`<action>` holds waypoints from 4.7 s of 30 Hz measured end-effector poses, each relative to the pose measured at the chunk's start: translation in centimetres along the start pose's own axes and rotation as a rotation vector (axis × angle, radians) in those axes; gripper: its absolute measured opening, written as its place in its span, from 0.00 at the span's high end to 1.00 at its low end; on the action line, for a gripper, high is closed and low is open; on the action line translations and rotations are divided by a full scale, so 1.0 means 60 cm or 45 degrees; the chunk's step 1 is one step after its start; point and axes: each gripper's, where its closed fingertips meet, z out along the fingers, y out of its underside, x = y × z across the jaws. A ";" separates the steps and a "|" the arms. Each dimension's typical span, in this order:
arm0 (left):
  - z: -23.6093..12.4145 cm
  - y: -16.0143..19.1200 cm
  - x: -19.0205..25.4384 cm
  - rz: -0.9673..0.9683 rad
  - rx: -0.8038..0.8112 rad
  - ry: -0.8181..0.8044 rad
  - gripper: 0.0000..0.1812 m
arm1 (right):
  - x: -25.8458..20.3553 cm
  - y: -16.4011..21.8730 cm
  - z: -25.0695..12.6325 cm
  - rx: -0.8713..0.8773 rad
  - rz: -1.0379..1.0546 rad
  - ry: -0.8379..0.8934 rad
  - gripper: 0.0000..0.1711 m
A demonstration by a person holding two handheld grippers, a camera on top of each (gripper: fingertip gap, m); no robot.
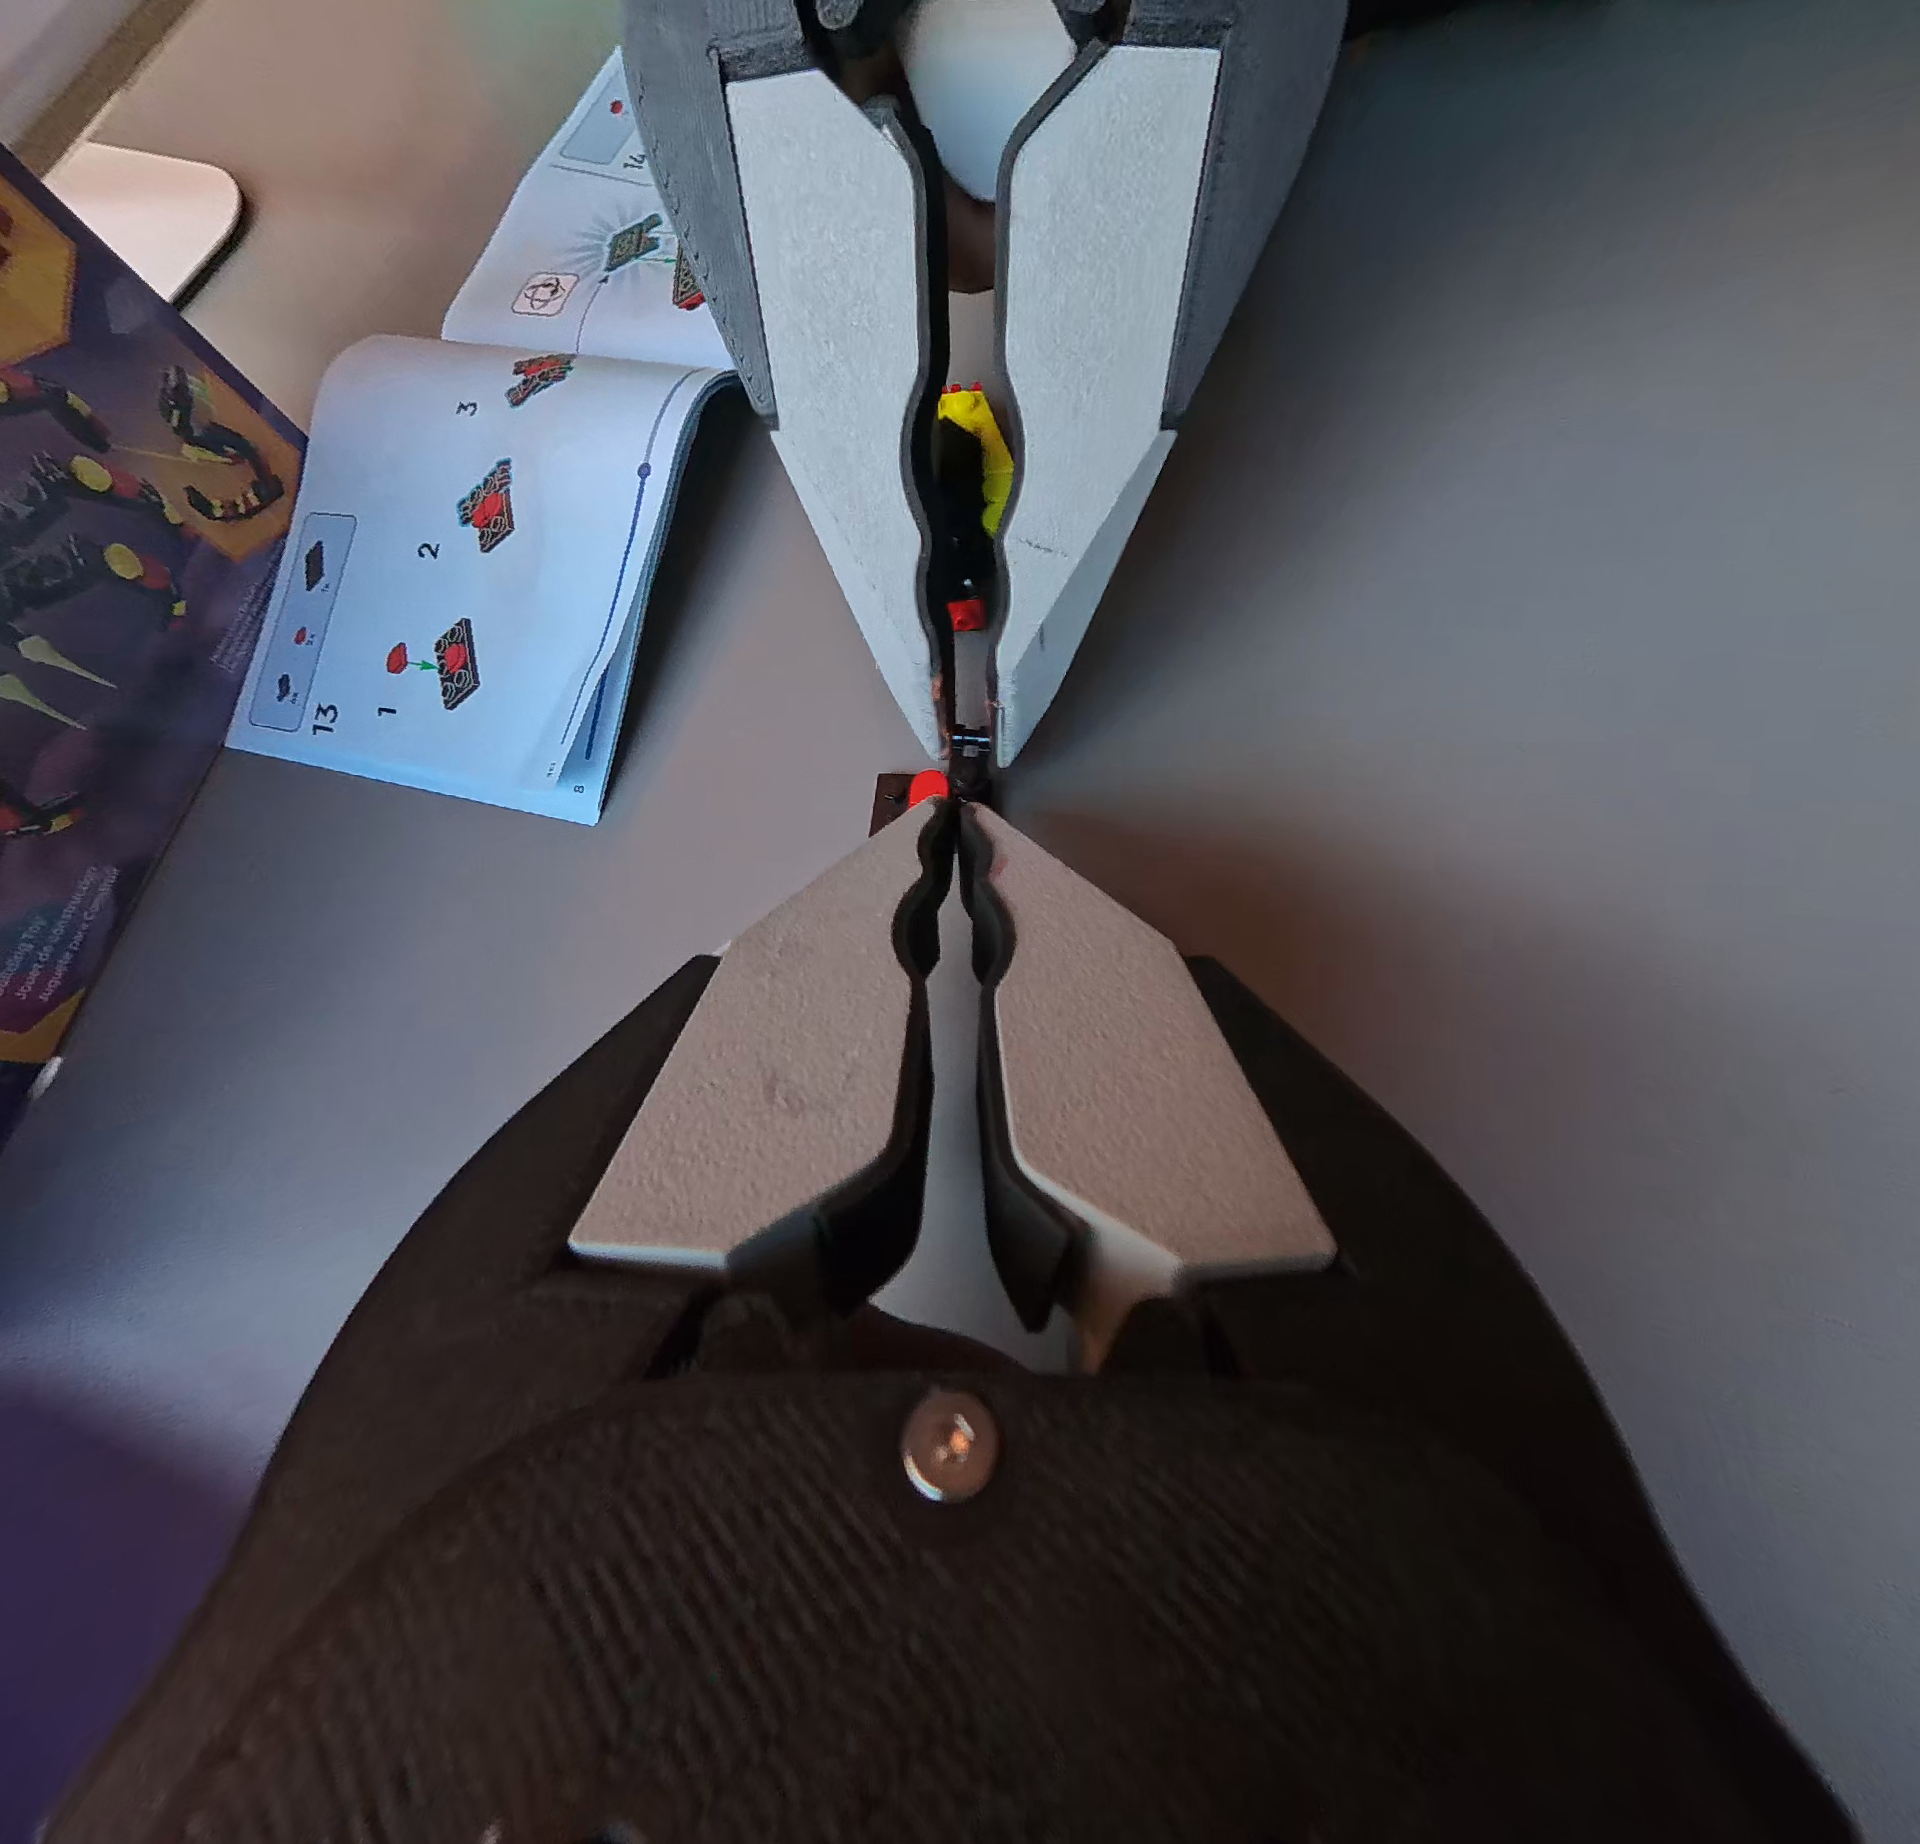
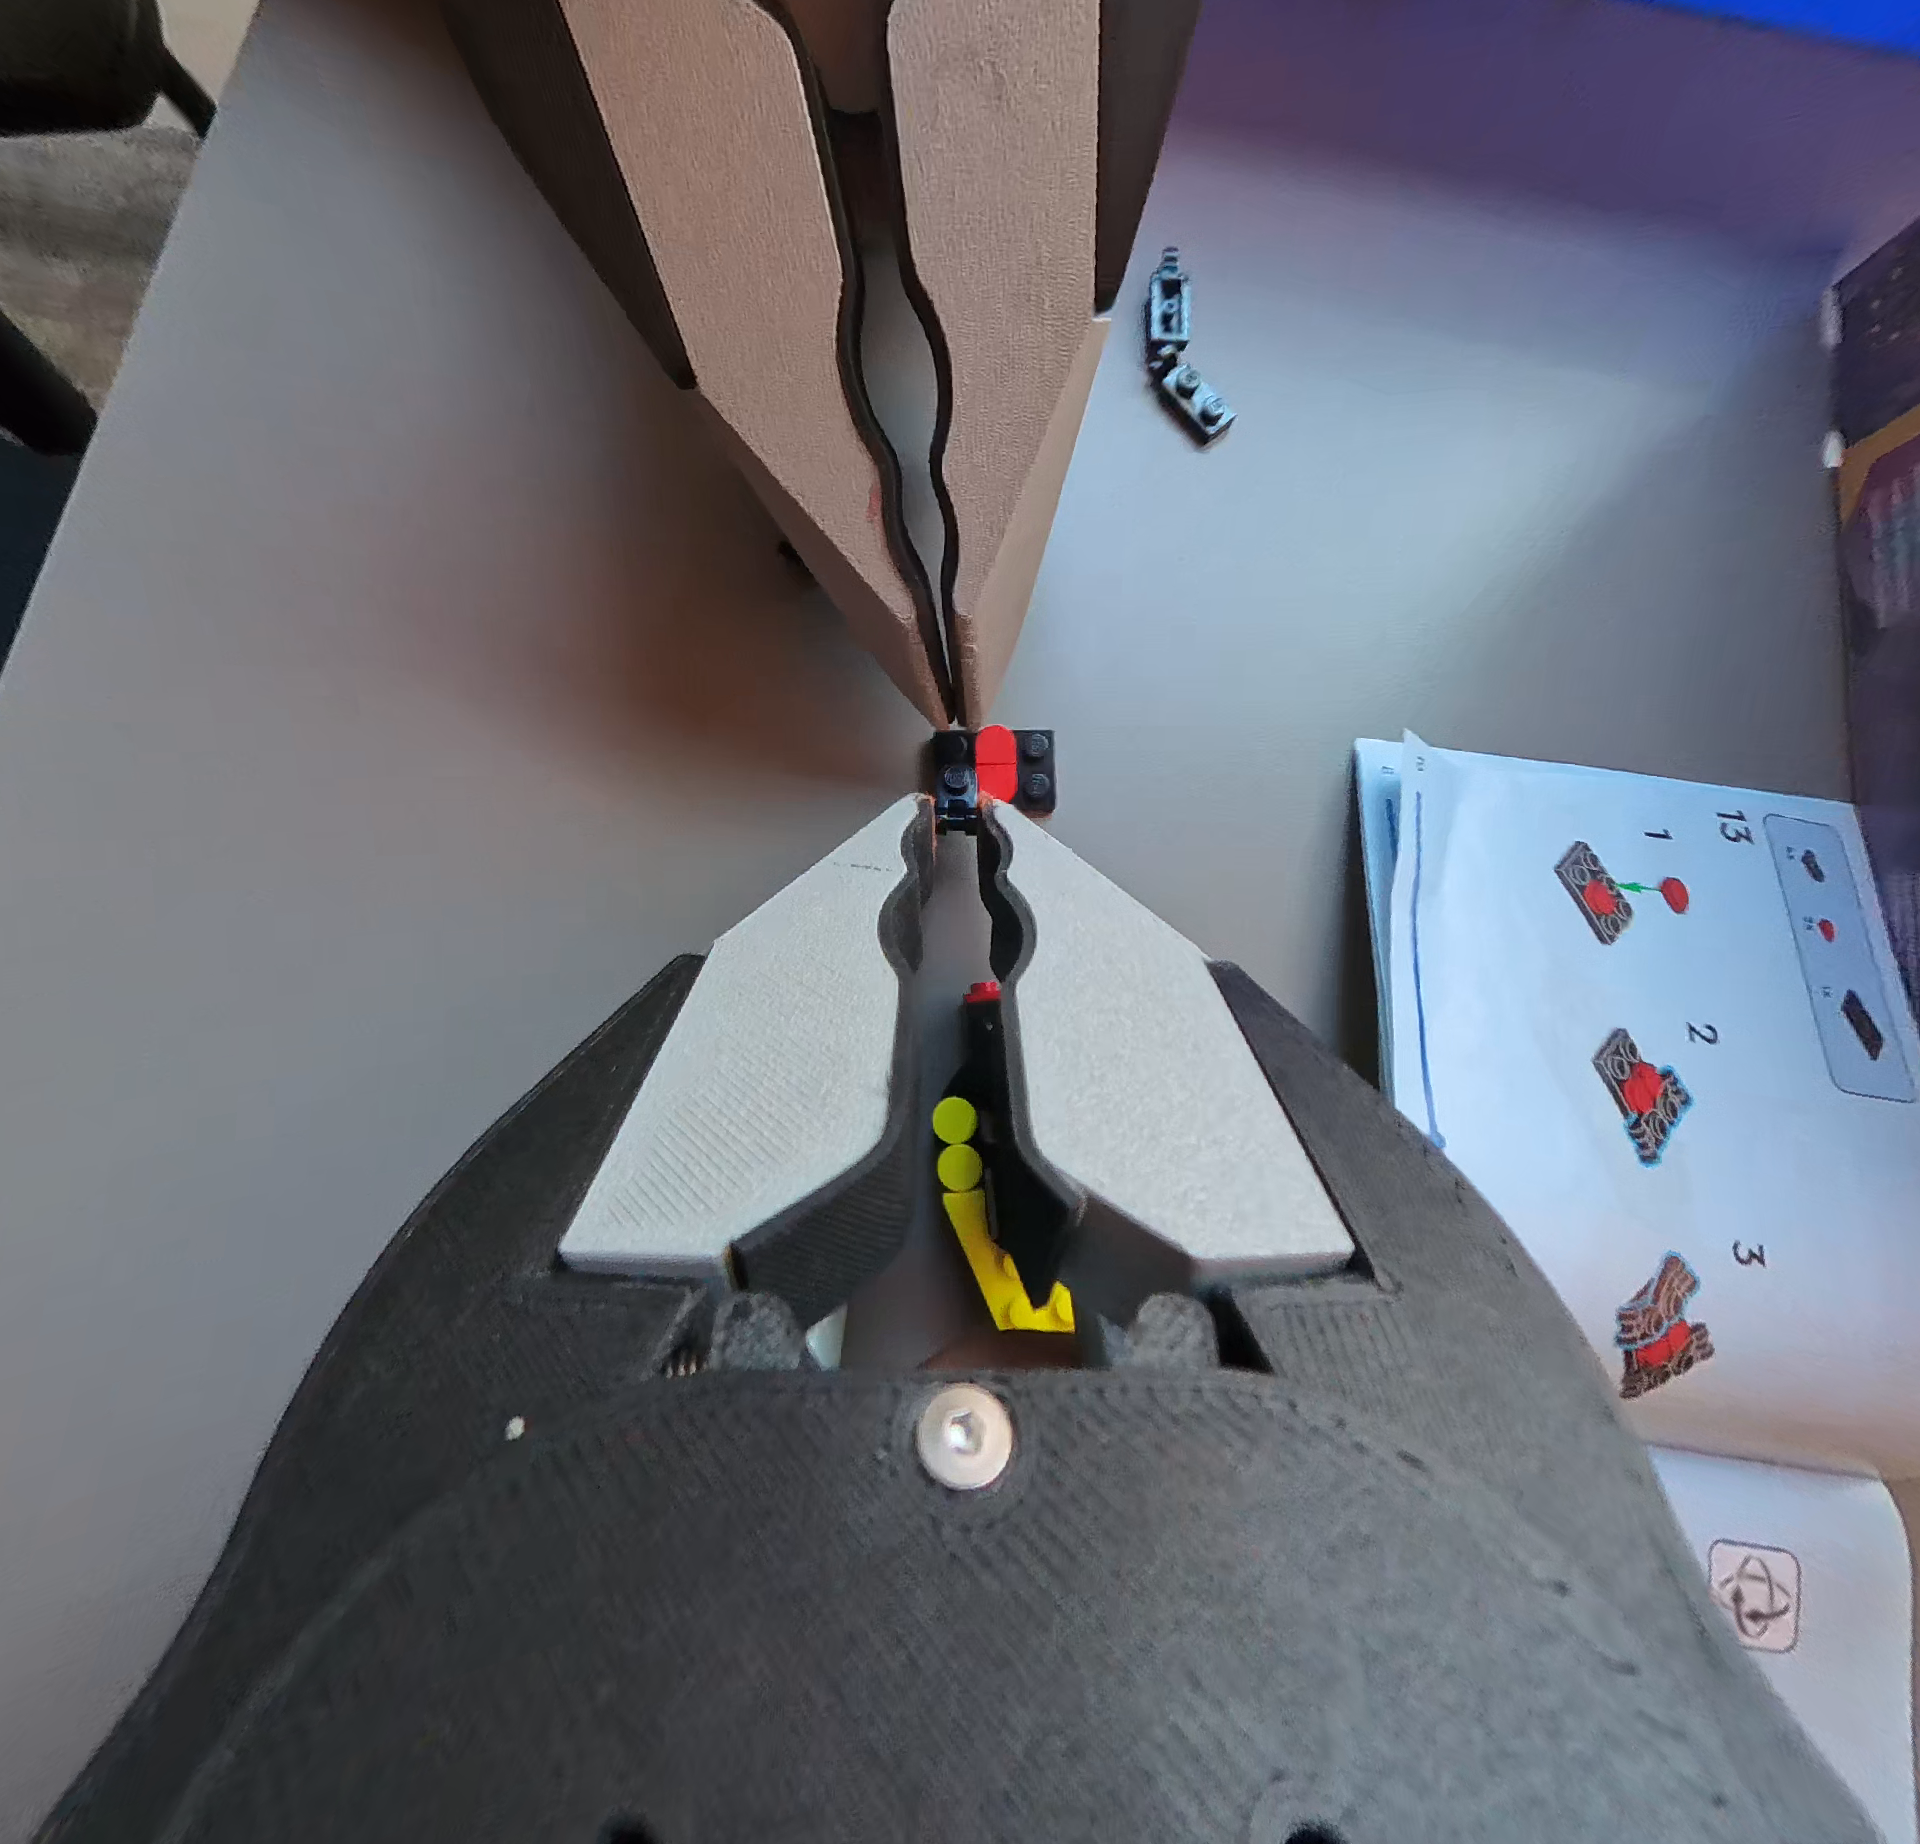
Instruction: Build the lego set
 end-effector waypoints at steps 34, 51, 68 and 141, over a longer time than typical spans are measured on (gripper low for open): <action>0.000 -0.021 -0.001 -0.012 0.082 -0.009 0.97 | 0.001 -0.021 -0.017 0.098 -0.009 -0.015 0.97; -0.001 -0.020 0.002 -0.027 0.078 0.007 0.97 | -0.003 -0.024 -0.019 0.153 -0.004 -0.045 0.97; 0.001 -0.013 0.000 -0.068 0.049 0.015 0.97 | 0.001 -0.024 -0.018 0.142 -0.023 -0.011 0.97; 0.011 -0.001 -0.017 -0.144 -0.019 0.011 1.00 | 0.009 0.004 -0.001 -0.087 -0.123 -0.070 0.97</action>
